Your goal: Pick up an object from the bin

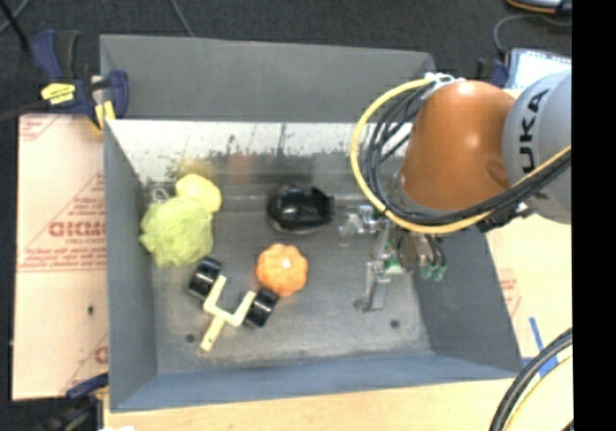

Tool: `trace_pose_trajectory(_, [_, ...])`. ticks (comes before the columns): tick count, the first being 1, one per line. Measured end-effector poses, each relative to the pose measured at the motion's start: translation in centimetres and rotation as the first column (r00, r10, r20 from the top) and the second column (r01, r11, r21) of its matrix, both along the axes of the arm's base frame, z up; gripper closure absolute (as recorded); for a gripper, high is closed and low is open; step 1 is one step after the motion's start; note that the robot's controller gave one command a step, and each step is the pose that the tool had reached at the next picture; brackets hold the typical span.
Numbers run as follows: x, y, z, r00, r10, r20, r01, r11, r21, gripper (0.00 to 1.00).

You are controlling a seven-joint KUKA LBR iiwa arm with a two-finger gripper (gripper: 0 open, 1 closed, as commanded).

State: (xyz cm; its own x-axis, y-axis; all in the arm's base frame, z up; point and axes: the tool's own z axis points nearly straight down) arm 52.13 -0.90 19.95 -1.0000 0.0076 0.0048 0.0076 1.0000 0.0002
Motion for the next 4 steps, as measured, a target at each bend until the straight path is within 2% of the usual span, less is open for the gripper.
trace_pose_trajectory(1, [0.1,0.0,0.4,1.000,0.000,0.008,0.000,1.000,0.000,0.00])
trace_pose_trajectory(2, [1.0,-0.5,-2.7,0.998,-0.054,0.014,0.054,0.999,0.001,0.00])
trace_pose_trajectory(3, [1.2,-0.8,-3.9,0.997,-0.073,0.008,0.073,0.997,0.001,0.00])
trace_pose_trajectory(4, [3.2,0.2,-2.0,0.999,-0.044,0.007,0.044,0.999,-0.001,0.00])
